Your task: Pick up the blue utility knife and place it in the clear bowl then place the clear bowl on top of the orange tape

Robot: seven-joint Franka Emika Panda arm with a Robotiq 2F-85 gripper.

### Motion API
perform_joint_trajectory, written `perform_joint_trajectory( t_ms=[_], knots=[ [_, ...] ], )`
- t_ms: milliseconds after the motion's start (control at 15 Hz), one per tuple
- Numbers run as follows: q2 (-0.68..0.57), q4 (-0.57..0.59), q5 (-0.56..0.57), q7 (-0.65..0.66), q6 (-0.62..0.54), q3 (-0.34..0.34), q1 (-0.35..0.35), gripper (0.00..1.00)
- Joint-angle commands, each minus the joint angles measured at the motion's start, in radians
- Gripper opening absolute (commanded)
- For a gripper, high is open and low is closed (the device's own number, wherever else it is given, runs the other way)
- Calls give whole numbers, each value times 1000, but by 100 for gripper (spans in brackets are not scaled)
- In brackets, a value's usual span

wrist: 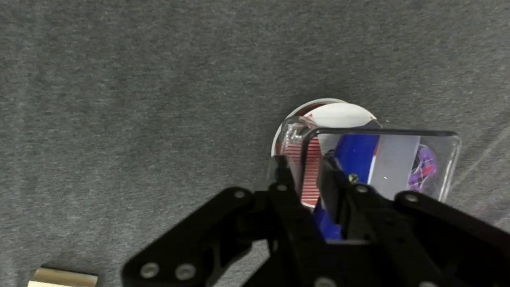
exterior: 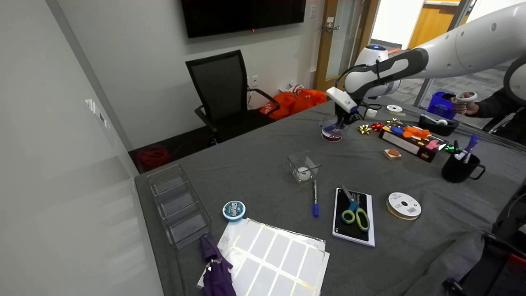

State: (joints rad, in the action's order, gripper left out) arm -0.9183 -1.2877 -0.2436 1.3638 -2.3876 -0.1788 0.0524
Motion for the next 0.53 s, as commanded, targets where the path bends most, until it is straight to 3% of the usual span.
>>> perform_joint_trajectory(
  t_ms=[0,400,467],
  knots=[
    [-26,54,26,23,41,2,12,58],
    [44,-1,18,-28,52,25,25,98],
    [62,-13,18,-39,60,27,26,100]
  ],
)
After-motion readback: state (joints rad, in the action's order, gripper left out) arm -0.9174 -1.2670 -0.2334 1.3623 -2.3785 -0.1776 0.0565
